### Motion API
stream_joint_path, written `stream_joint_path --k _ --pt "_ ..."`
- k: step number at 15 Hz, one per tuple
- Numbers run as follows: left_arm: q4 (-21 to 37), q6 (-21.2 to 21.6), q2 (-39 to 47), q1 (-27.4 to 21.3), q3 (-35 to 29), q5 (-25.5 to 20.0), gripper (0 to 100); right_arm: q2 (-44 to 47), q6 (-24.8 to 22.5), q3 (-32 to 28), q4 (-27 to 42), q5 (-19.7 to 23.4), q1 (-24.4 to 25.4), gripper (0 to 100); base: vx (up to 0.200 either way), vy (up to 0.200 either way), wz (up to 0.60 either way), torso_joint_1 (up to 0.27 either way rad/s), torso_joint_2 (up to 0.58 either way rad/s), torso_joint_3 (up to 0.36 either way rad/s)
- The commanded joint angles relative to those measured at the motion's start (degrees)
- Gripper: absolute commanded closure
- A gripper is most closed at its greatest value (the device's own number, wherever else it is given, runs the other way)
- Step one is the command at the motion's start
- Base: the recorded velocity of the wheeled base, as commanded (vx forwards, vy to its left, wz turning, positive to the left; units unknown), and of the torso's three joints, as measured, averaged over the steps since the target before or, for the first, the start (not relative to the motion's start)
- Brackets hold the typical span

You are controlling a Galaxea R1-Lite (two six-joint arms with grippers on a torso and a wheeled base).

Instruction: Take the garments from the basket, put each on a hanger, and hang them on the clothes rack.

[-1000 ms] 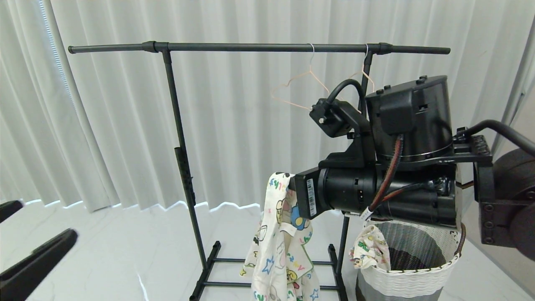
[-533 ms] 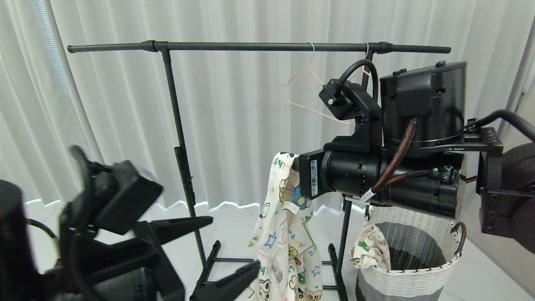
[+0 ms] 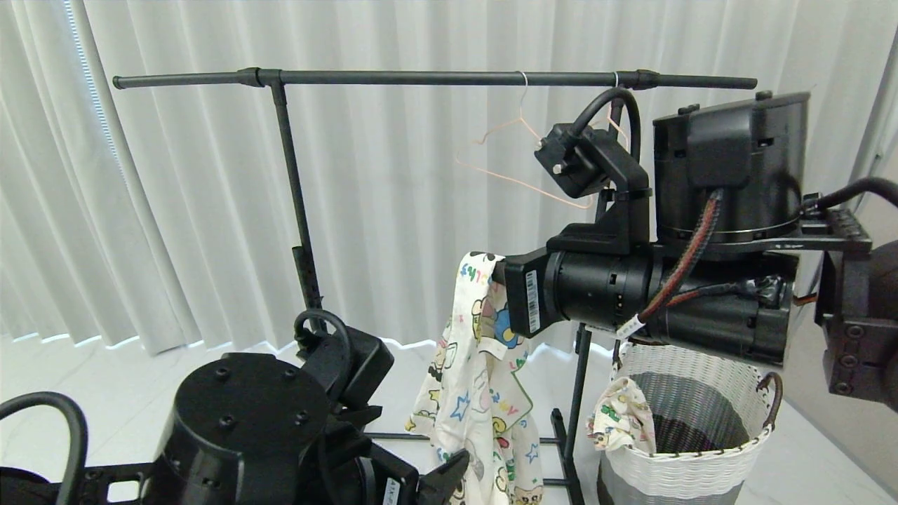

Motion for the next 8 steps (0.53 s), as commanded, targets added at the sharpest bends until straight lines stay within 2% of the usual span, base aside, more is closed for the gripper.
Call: stream_joint_path --k 1,5,8 --pt "-0.19 -0.01 1.55 0.96 -0.11 0.12 0 -0.29 -0.16 -0.03 -0.01 0.03 0.83 100 0.000 0.000 0.00 0.000 0.00 0.000" --pt "-1.77 -0.01 1.29 -1.68 0.24 -0.32 0 -0.20 -0.16 -0.03 -0.01 -0.06 2.59 100 0.000 0.000 0.00 0.000 0.00 0.000" --pt "-1.77 0.08 1.64 -1.50 1.73 0.12 0 -0.81 -0.16 0.06 -0.01 -0.06 2.59 100 0.000 0.000 0.00 0.000 0.00 0.000"
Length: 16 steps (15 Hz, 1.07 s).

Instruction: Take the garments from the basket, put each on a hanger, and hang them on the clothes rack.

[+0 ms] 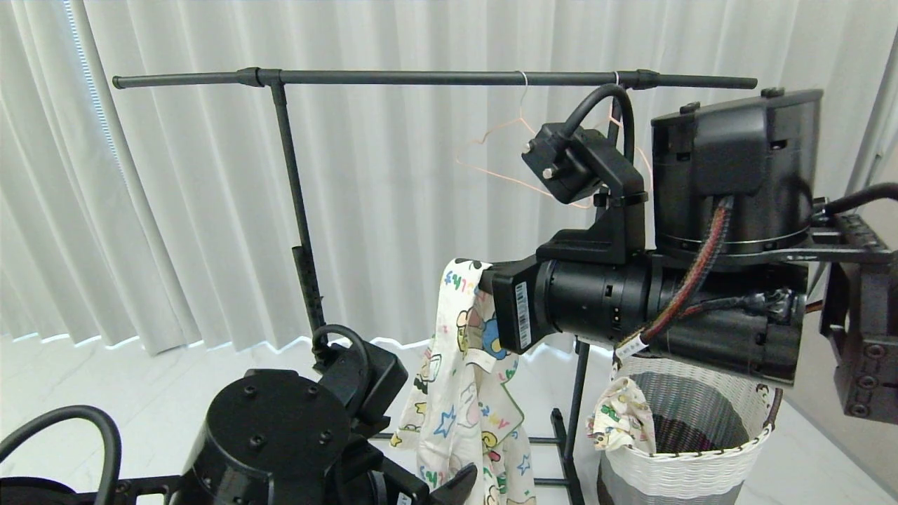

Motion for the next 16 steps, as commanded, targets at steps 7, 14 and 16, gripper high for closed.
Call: stream_joint_path --k 7,14,16 --pt "-0.25 -0.02 -0.14 2.77 1.77 5.37 100 -3.83 -1.75 3.60 -0.04 -0.11 0.05 100 0.000 0.000 0.00 0.000 0.00 0.000" --pt "-4.56 2.71 -0.49 6.81 2.65 8.89 100 -7.87 -1.92 7.21 -0.04 -1.34 -0.04 100 0.000 0.000 0.00 0.000 0.00 0.000" --pt "-16.16 15.72 -1.72 11.47 2.82 13.72 100 -11.74 -1.92 13.18 -0.13 -3.89 -0.65 100 0.000 0.000 0.00 0.000 0.00 0.000"
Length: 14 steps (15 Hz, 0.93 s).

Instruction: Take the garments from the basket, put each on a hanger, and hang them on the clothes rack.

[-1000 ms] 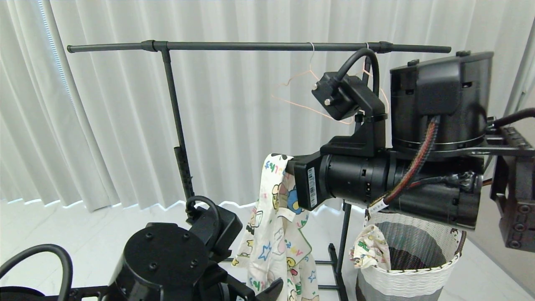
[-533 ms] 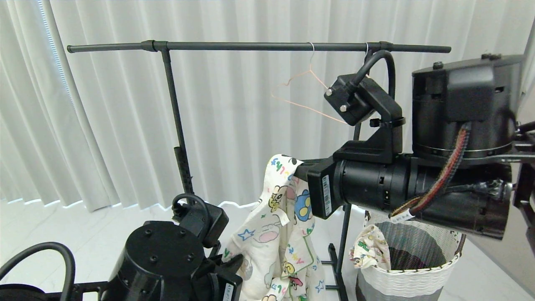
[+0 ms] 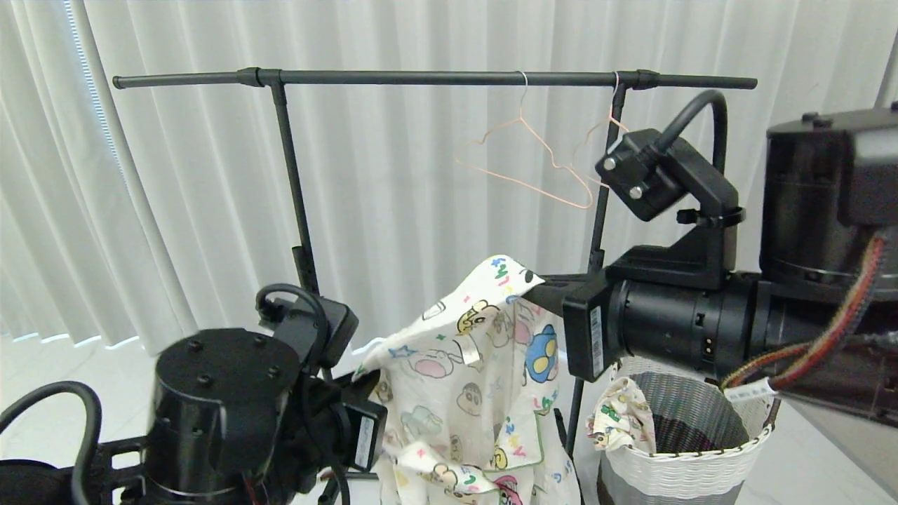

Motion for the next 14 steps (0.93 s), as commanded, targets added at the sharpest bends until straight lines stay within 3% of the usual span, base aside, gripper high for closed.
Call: stream_joint_path --k 1,4,5,8,11,12,14 --pt "-8.01 8.75 -1.81 4.51 -0.11 1.19 100 -4.88 -0.01 5.55 0.03 -0.74 -0.46 100 0.000 0.000 0.00 0.000 0.00 0.000" --pt "-18.91 20.53 -1.99 7.23 -1.07 -2.24 100 -7.52 -0.10 8.63 -1.29 -2.68 -1.34 100 0.000 0.000 0.00 0.000 0.00 0.000" --pt "-19.61 23.25 -2.34 7.23 -2.74 -3.03 100 -7.87 -0.10 8.80 -2.70 -3.64 -1.78 100 0.000 0.000 0.00 0.000 0.00 0.000" --pt "-19.08 26.24 -1.99 6.53 -11.00 -3.91 100 -8.40 -1.94 8.80 -6.48 -3.82 -3.80 100 0.000 0.000 0.00 0.000 0.00 0.000" --pt "-9.68 26.68 -2.69 2.31 -19.44 -3.73 100 -8.57 -5.02 7.92 -11.75 -3.38 -6.79 100 0.000 0.000 0.00 0.000 0.00 0.000" --pt "-0.98 25.89 -3.75 -0.33 -25.42 -3.82 100 -8.75 -5.99 6.34 -12.45 -3.38 -8.55 100 0.000 0.000 0.00 0.000 0.00 0.000" --pt "5.88 24.66 -4.01 -1.47 -30.08 -3.73 100 -8.92 -6.87 4.41 -12.54 -3.29 -9.78 100 0.000 0.000 0.00 0.000 0.00 0.000"
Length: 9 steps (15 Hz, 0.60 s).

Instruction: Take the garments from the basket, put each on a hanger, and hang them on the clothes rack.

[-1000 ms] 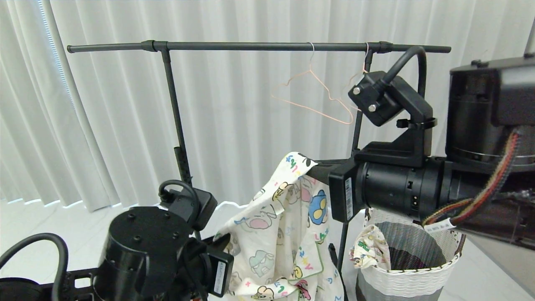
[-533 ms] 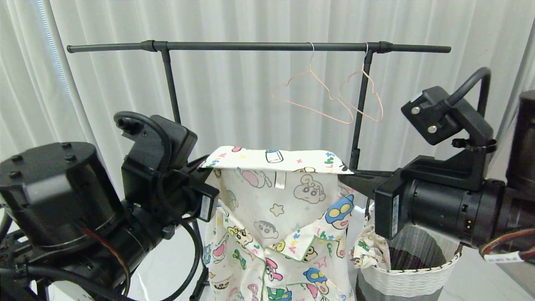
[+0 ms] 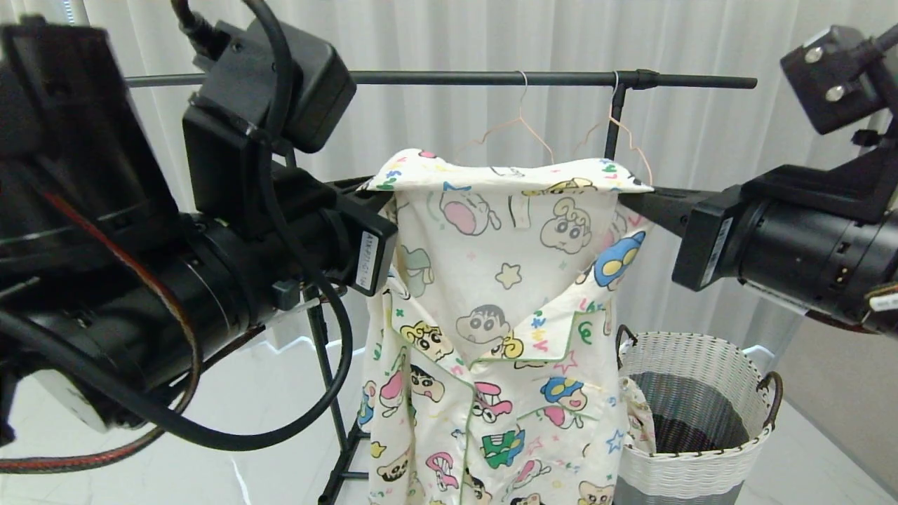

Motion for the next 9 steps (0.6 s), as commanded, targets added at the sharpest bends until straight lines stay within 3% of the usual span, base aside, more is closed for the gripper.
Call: stream_joint_path --k 1,5,9 --pt "7.55 -1.72 -1.40 -2.32 -7.43 -0.17 100 -0.66 -0.82 -3.30 -0.06 0.25 -1.13 100 0.000 0.000 0.00 0.000 0.00 0.000" --pt "17.92 -4.09 -4.13 -4.96 -11.29 -0.17 100 -1.63 -1.96 -6.38 -0.06 4.20 -5.00 100 0.000 0.000 0.00 0.000 0.00 0.000" --pt "19.59 -5.50 -4.74 -7.77 -11.29 0.01 100 -1.63 -2.84 -8.84 -0.06 8.77 -9.92 100 0.000 0.000 0.00 0.000 0.00 0.000"
